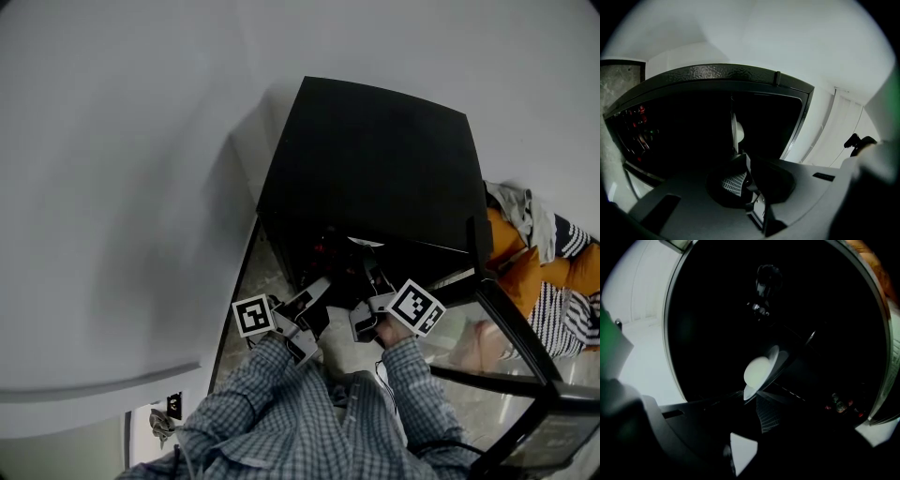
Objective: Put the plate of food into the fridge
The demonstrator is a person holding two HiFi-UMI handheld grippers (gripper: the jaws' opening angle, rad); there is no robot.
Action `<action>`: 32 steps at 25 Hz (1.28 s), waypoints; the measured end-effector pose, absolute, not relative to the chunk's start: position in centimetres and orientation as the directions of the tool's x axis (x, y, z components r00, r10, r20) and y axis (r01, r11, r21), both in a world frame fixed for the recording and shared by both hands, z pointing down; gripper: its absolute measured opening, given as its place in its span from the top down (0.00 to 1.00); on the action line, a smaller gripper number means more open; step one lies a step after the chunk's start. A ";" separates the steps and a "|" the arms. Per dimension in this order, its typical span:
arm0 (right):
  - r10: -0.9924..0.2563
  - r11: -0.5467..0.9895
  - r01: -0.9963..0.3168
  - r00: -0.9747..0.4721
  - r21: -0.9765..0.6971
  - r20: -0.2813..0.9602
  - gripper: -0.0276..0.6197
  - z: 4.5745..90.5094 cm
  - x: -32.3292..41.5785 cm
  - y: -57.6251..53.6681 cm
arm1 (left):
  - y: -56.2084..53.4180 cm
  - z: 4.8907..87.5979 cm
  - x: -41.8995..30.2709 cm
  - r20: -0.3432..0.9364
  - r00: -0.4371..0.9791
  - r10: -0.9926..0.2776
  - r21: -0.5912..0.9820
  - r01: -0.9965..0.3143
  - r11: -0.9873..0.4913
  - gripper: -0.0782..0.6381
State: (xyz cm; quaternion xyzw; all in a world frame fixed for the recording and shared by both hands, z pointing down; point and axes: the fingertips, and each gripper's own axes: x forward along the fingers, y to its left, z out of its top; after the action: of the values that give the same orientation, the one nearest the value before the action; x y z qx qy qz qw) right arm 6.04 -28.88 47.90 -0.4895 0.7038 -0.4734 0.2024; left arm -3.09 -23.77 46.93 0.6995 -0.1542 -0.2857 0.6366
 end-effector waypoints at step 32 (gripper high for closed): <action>-0.877 0.264 -0.747 -0.449 -0.611 0.170 0.91 44.0 6.1 -23.4 | -22.7 44.0 -0.2 0.070 0.865 -0.496 0.704 -0.395 -0.590 0.88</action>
State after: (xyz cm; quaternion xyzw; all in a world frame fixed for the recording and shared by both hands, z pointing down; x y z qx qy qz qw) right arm 6.11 -23.41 43.96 -0.5150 0.7883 -0.3209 0.1017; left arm -0.23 -22.70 43.97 0.8892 -0.2506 -0.0670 0.3768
